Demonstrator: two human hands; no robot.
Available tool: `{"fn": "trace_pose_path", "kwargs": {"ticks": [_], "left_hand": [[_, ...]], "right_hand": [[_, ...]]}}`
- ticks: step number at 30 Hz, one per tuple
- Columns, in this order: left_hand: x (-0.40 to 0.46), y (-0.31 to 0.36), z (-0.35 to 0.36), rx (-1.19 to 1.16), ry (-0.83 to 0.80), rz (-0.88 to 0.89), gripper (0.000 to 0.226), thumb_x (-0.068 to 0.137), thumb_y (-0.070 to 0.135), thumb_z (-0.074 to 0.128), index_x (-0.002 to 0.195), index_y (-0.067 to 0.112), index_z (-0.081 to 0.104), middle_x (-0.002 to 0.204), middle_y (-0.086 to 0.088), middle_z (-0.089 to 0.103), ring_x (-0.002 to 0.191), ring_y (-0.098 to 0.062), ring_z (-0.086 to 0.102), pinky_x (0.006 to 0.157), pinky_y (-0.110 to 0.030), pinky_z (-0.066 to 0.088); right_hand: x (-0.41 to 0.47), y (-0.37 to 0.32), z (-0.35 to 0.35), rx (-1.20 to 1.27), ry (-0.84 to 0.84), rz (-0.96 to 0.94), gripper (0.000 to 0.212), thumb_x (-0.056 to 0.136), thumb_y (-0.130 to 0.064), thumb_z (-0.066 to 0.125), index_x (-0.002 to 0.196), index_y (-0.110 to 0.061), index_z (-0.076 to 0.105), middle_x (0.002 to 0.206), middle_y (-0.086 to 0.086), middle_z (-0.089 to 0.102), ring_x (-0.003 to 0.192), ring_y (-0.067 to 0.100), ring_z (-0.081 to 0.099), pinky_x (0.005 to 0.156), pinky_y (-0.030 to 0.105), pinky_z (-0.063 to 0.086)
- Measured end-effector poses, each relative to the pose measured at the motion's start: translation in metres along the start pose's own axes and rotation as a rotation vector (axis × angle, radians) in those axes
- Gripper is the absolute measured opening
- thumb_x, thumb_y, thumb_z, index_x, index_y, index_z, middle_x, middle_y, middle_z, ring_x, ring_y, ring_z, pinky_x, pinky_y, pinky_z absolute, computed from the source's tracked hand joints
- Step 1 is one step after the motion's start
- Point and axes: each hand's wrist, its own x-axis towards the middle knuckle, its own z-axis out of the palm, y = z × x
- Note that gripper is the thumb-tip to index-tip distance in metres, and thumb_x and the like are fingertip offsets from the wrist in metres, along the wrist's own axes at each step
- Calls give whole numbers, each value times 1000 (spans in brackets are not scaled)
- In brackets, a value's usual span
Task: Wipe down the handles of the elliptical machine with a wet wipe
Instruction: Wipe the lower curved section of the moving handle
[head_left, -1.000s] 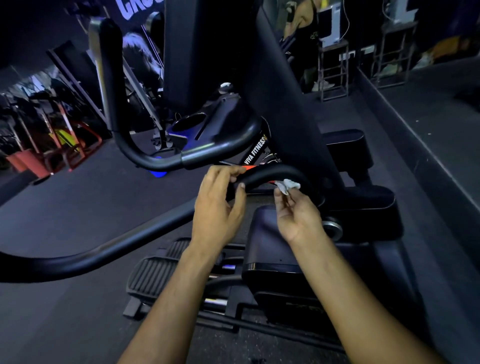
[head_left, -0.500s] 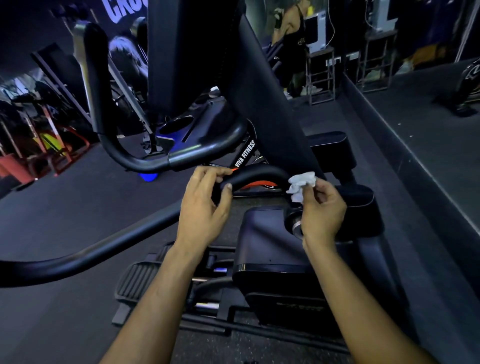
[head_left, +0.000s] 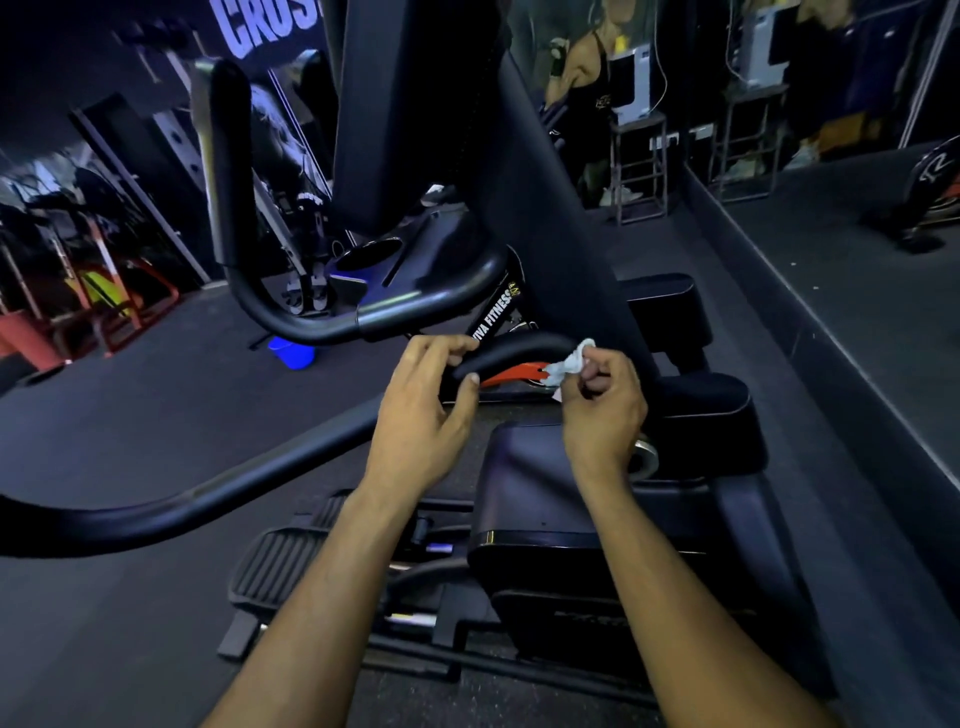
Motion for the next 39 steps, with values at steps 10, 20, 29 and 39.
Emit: {"fn": "trace_pose_path", "kwargs": {"ticks": [10, 20, 29, 39], "left_hand": [[-24, -36, -50, 36, -16, -29, 40, 99, 12, 64, 137, 21, 54, 126, 7, 54, 119, -3, 55, 106, -16, 40], [-54, -68, -91, -18, 2, -44, 41, 101, 16, 62, 141, 20, 52, 132, 2, 51, 120, -6, 53, 99, -2, 30], [-107, -78, -123, -160, 321, -20, 22, 105, 11, 49, 121, 10, 64, 115, 0, 64, 108, -23, 67, 90, -50, 56], [-157, -103, -183, -165, 807, -252, 14, 98, 7, 51, 103, 9, 64, 93, -9, 65, 85, -29, 65, 78, -47, 55]], "right_hand": [[-12, -14, 25, 335, 236, 412, 20, 90, 7, 61, 103, -7, 67, 116, -4, 51, 82, 27, 72, 69, 22, 59], [-54, -69, 61, 179, 149, 123, 17, 84, -1, 62, 95, -8, 73, 103, 5, 54, 86, 27, 63, 83, 38, 55], [-167, -119, 97, 277, -119, 137, 14, 81, -26, 61, 88, -34, 70, 91, -5, 61, 76, 25, 67, 76, 48, 57], [-251, -160, 125, 402, -315, 307, 41, 84, 11, 68, 90, -28, 72, 98, 7, 61, 73, 1, 63, 69, 18, 54]]}}
